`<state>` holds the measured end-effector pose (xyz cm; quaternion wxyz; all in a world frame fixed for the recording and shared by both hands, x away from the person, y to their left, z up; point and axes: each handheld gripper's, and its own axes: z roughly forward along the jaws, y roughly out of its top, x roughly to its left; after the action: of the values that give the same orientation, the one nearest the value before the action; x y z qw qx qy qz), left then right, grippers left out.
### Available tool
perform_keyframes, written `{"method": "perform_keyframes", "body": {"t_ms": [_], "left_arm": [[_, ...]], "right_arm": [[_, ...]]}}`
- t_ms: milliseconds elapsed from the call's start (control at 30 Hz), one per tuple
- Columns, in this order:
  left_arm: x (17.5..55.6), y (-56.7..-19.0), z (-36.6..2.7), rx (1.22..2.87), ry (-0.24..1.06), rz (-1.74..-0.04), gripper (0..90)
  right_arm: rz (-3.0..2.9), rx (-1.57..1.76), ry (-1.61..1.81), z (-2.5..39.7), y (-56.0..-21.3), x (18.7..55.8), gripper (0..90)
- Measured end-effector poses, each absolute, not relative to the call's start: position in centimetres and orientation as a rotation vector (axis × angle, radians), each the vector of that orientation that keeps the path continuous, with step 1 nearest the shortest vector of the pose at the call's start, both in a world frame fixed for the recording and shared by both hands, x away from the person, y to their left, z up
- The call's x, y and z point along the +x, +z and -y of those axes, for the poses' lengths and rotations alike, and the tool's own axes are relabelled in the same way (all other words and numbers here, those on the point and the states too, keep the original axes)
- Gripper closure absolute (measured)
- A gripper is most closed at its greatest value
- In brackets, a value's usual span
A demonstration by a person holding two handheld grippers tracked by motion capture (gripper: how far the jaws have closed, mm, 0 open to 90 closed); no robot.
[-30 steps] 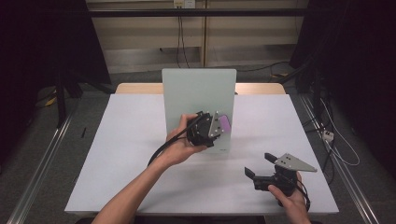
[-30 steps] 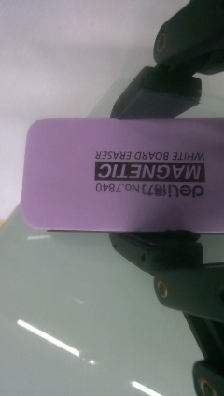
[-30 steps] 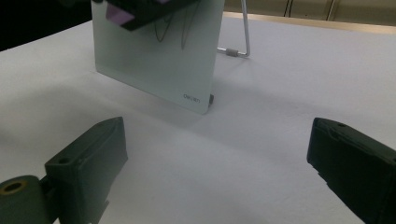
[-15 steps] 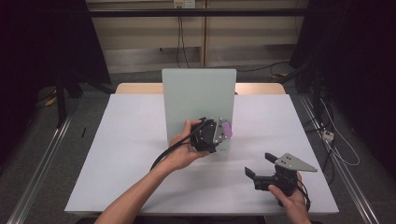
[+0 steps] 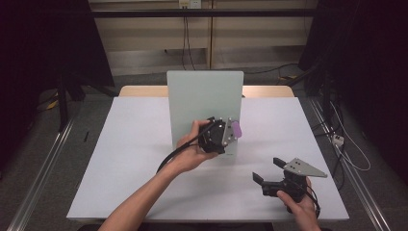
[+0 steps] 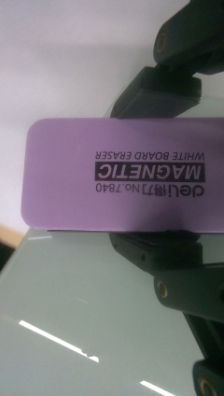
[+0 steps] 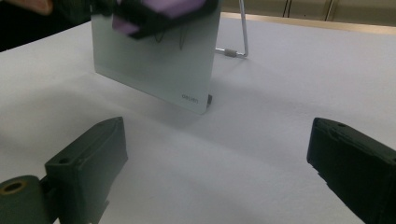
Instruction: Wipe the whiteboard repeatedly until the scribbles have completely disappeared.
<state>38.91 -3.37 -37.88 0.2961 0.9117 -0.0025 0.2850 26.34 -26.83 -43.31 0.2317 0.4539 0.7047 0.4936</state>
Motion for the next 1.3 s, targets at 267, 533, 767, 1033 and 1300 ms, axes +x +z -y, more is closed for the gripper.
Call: {"method": "perform_keyframes", "body": {"t_ms": [267, 533, 767, 1033, 1300], "left_arm": [[38.0, -40.7, 3.2, 2.498, 0.686, 0.03, 40.8], [39.8, -36.5, 2.4, 2.393, 0.694, -0.086, 40.8], [40.7, -33.8, 2.2, 2.32, 0.743, -0.163, 40.8], [38.7, -39.4, 2.6, 2.474, 0.656, -0.033, 40.8], [38.6, -40.7, 1.7, 2.558, 0.567, 0.004, 40.8]], "right_arm": [[-1.937, 1.244, 1.357, 26.7, -43.3, 26.3, 4.8], [-1.939, 1.241, 1.357, 26.7, -43.3, 26.3, 4.9], [-1.941, 1.242, 1.358, 26.7, -43.3, 26.4, 4.9], [-1.938, 1.242, 1.358, 26.8, -43.3, 26.3, 4.9], [-1.942, 1.236, 1.357, 26.8, -43.3, 26.3, 4.9]]}}
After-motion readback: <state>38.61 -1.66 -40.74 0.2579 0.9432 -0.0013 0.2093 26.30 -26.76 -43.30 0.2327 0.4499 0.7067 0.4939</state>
